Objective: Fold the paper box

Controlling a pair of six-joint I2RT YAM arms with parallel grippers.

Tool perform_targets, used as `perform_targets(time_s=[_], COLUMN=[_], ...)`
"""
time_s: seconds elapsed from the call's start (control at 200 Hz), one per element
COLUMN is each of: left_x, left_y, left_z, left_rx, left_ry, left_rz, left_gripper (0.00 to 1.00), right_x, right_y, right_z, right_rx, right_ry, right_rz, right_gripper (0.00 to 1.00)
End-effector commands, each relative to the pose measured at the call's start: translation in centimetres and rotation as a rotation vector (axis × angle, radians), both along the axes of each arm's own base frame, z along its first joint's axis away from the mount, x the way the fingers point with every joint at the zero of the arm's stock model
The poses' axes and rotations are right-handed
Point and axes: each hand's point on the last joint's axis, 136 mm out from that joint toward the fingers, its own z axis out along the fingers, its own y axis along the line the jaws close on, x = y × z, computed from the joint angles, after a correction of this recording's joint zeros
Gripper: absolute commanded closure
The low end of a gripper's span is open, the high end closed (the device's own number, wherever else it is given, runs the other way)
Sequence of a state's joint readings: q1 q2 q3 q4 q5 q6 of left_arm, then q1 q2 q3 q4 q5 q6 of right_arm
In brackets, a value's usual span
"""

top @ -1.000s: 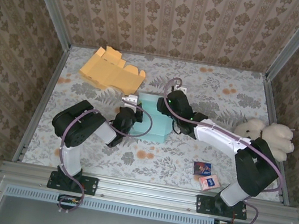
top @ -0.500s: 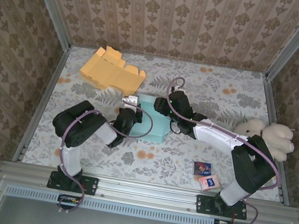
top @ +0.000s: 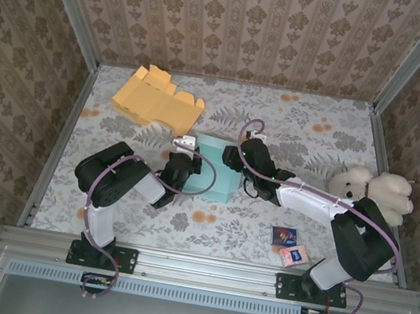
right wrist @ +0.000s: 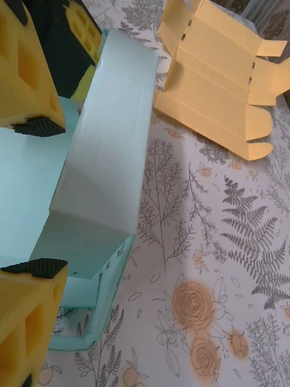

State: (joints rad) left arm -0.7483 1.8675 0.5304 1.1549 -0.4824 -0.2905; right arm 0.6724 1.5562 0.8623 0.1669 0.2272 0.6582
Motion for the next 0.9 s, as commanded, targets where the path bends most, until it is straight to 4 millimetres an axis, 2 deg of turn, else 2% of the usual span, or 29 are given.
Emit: perform_targets(time_s=[0.0, 0.115, 0.43, 0.61, 0.76, 0.895], left_x=[0.2, 0.1, -0.1, -0.1, -0.2, -0.2], left_y=[-0.5, -0.5, -0.6, -0.7, -0.8, -1.1], left_z=[0.8, 0.8, 0.9, 1.0, 1.1, 1.0], left_rx=[-0.037, -0.036, -0.035, -0.038, -0.037, -0.026], left_ry=[-0.029, -0.028, -0.024, -0.024, -0.023, -0.016], left_rz=[-0.004, -0.005, -0.015, -0.016, -0.019, -0.021], left_gripper=[1.00, 1.00, 1.00, 1.00, 1.00, 1.00], right_x=[-1.2, -1.4, -1.0, 0.4, 1.8, 2.0], right_y=[-0.4, -0.4, -3.1, -3.5, -4.6, -5.2], right_z=[-1.3, -2.0, -3.2, -4.2, -5.1, -5.7], right_rx=[-0.039, -0.047, -0.194, -0.162, -0.125, -0.125], right_ry=[0.015, 0.015, -0.013, -0.014, -0.031, -0.024], right_rz=[0.000, -0.005, -0.040, -0.008, -0.036, -0.058], right_gripper=[0.41, 0.40, 0.39, 0.39, 0.39, 0.39])
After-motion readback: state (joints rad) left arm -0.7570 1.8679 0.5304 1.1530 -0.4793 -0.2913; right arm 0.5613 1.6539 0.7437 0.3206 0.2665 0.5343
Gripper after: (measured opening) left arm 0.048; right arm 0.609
